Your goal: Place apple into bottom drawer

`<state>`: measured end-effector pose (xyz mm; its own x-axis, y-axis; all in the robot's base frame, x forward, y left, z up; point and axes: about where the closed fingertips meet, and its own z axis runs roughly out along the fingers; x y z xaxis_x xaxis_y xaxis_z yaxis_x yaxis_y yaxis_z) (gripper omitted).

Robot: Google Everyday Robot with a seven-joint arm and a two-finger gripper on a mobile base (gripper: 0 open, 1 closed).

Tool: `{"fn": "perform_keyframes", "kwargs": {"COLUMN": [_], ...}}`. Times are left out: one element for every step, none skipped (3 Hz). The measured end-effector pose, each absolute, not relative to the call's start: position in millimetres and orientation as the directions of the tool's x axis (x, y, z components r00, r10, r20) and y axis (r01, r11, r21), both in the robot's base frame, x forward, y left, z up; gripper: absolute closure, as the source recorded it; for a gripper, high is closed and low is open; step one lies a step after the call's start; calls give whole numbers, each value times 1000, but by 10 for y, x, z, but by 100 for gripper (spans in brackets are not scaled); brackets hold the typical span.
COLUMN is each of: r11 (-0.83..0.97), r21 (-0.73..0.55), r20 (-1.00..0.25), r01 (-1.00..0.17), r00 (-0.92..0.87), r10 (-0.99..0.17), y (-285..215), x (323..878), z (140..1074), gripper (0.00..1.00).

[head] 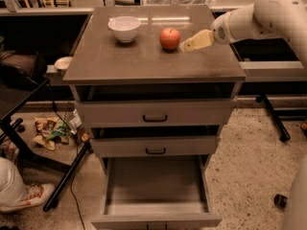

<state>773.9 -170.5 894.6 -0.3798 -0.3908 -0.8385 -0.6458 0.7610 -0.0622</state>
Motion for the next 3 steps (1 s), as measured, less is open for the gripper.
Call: {"fn": "perform_keyframes", "kwargs": {"r11": [767,758,753], "r21": [-25,-15,-30], "r20": [-868,-880,-885], "r01": [-642,-652,-658], "r00": [-367,-352,-332], "r10": [-336,-320,-325], "y": [-1488,-1266,-1084], "x": [7992,8166,8319], "z": [8849,8781,8720], "gripper": [0,0,0]}}
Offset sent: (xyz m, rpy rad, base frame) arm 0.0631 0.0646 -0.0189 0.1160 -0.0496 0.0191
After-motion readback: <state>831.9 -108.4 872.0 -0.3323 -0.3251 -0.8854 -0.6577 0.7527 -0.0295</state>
